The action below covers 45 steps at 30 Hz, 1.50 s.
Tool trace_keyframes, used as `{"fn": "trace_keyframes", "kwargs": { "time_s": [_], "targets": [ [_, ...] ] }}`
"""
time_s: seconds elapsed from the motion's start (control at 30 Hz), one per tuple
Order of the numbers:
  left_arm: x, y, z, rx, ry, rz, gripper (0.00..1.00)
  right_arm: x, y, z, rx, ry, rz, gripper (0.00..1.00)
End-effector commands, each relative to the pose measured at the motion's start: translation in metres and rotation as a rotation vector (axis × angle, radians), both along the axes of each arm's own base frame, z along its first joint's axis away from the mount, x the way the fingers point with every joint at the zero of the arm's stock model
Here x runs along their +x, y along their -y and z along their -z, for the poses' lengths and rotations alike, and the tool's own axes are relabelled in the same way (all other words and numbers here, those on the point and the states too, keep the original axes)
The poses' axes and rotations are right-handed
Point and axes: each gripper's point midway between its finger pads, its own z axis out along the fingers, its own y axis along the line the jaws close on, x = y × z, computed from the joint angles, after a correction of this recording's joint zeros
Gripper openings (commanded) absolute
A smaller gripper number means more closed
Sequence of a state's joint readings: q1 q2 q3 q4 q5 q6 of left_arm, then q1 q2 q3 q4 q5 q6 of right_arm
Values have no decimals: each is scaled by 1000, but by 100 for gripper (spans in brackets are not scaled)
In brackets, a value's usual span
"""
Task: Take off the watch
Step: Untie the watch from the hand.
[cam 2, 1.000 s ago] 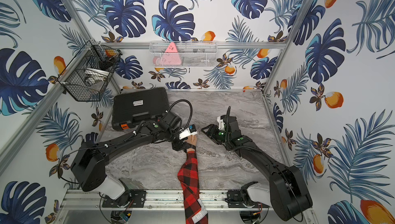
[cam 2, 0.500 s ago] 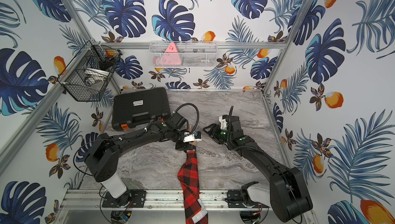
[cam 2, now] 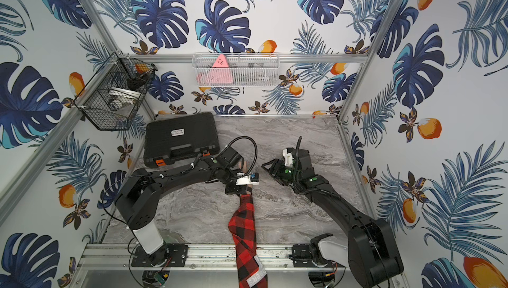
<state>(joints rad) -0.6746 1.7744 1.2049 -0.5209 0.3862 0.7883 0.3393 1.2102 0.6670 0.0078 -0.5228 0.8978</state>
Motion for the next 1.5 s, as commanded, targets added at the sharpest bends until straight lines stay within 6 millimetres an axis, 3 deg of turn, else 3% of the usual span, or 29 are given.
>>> {"fn": "trace_keyframes", "kwargs": {
  "time_s": [0.0, 0.7, 0.8, 0.87, 0.93, 1.27, 1.47],
  "targets": [
    [-1, 0, -2, -4, 18, 23, 40, 0, 0, -4, 9, 11, -1, 65],
    [-2, 5, -7, -50, 16, 11, 29, -1, 7, 9, -95, 40, -27, 63],
    [-5, 5, -5, -56, 12, 16, 31, -1, 11, 13, -131, 69, -30, 64],
    [-4, 4, -5, -58, 18, 16, 41, -1, 15, 17, -157, 76, -24, 64],
    [-4, 4, -3, -59, 24, 16, 44, -2, 17, 20, -176, 74, -22, 64],
    [0, 5, -2, -65, 48, 4, 42, -6, 19, 24, -181, 67, -24, 64],
    [2, 6, -2, -67, 46, -1, 35, -8, 20, 27, -204, 77, -36, 63]
  ]
}}
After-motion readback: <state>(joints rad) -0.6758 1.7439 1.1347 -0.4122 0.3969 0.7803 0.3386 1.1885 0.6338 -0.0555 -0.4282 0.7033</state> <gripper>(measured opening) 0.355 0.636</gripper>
